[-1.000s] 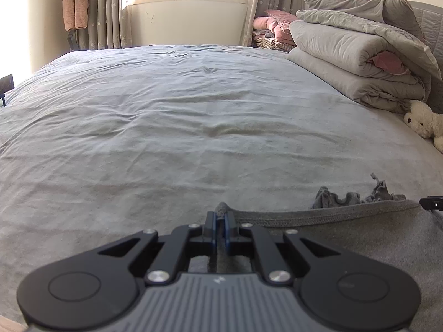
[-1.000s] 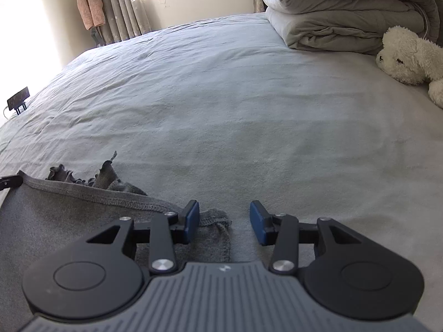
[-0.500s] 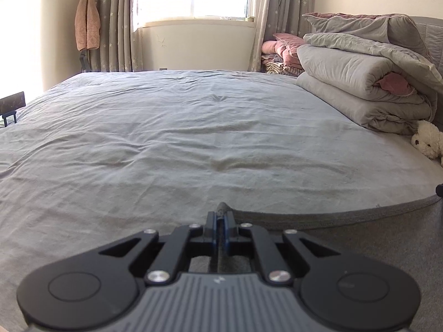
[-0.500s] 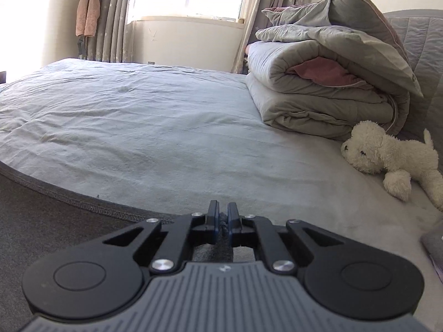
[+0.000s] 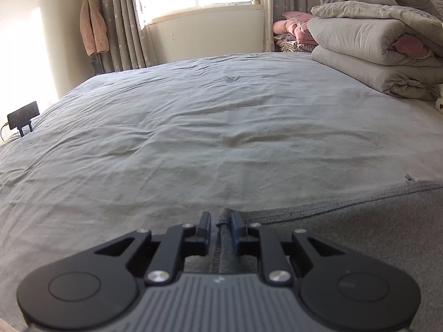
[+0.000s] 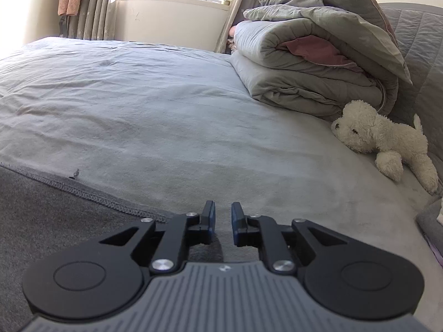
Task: Fold clothes
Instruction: 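Press the folded grey top flat with both open grippers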
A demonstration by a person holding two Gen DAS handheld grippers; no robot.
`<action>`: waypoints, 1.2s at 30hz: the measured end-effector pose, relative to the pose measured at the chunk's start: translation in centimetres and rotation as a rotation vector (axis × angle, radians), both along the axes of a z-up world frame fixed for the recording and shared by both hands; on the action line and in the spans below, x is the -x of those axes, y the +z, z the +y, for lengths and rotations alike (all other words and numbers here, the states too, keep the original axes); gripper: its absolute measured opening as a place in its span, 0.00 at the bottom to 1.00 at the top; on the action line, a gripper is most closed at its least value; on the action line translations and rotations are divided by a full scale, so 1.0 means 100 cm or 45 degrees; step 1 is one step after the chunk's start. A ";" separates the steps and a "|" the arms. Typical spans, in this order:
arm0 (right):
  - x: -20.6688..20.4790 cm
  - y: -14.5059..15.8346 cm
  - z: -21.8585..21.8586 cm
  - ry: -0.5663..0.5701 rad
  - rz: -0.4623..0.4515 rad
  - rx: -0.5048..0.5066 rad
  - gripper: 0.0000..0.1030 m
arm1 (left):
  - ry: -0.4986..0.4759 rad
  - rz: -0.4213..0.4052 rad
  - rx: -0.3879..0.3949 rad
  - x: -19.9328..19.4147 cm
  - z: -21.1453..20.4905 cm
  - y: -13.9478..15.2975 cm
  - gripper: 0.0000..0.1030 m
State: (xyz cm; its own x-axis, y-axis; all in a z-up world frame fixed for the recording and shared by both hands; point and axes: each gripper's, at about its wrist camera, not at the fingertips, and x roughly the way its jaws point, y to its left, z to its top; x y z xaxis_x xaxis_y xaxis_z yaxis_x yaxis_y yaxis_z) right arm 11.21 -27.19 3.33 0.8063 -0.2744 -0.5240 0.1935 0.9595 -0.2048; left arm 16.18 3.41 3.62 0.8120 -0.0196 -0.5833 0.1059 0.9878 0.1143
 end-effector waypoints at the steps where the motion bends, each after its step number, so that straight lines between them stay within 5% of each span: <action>1: 0.005 0.008 0.000 -0.012 -0.023 -0.010 0.31 | 0.021 -0.005 0.005 0.001 0.002 0.004 0.22; 3: 0.017 0.028 0.001 0.001 -0.078 -0.050 0.47 | 0.071 -0.026 0.035 0.006 0.009 0.018 0.22; 8: 0.052 0.069 0.005 0.081 -0.127 -0.185 0.47 | 0.116 -0.065 0.107 0.041 0.023 0.050 0.23; 14: 0.085 0.081 0.024 0.136 -0.046 -0.379 0.47 | 0.000 0.012 0.223 0.105 0.010 0.057 0.24; 17: 0.102 0.076 0.048 0.196 0.005 -0.403 0.47 | -0.071 0.077 0.263 0.130 -0.008 0.048 0.24; 22: 0.120 0.057 0.092 0.317 0.111 -0.362 0.49 | -0.162 0.074 0.158 0.150 -0.035 0.031 0.24; 29: 0.118 0.011 0.122 0.408 0.203 -0.263 0.49 | -0.082 0.160 0.201 0.144 -0.010 0.000 0.24; 36: 0.121 -0.013 0.128 0.481 0.128 -0.185 0.57 | -0.108 0.115 0.228 0.157 0.007 -0.009 0.23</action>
State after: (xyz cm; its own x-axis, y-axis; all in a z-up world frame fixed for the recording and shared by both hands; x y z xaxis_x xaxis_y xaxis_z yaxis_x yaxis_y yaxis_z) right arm -0.93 -14.37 2.04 0.7788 0.1135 -0.6169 -0.1921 0.9794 -0.0622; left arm 0.52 4.14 2.67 0.7477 -0.1953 -0.6347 0.1913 0.9786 -0.0758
